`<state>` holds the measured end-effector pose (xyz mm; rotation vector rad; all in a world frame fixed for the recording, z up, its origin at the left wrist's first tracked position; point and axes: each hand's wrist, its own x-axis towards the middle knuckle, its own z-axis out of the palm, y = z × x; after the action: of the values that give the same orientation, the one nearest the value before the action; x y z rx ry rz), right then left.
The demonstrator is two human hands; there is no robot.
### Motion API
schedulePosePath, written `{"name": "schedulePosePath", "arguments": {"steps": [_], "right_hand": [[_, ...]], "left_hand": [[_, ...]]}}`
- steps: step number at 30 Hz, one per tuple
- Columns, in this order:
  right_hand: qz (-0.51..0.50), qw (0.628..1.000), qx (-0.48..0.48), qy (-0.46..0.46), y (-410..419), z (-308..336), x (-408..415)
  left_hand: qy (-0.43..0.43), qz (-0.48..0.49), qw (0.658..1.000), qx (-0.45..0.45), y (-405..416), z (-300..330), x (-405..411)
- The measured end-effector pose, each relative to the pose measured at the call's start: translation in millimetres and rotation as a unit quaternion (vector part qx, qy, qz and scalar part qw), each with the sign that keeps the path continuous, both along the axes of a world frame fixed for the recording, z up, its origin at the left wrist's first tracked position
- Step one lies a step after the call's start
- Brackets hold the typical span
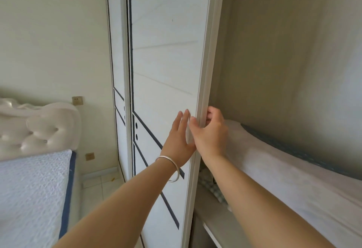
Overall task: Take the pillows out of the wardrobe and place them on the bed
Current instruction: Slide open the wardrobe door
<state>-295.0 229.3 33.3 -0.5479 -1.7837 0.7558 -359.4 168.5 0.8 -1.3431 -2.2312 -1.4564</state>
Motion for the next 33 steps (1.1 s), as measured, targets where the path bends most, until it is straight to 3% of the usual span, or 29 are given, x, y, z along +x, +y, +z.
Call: {"name": "schedulePosePath", "arguments": {"steps": [11, 33], "right_hand": [[0.002, 1.000, 0.015, -0.010, 13, -3, -79], [-0.026, 0.998, 0.024, -0.043, 23, -4, -188]], "left_hand": [[0.046, 0.055, 0.993, -0.094, 22, 14, -74], [-0.004, 0.014, 0.998, -0.065, 24, 18, -176]]}}
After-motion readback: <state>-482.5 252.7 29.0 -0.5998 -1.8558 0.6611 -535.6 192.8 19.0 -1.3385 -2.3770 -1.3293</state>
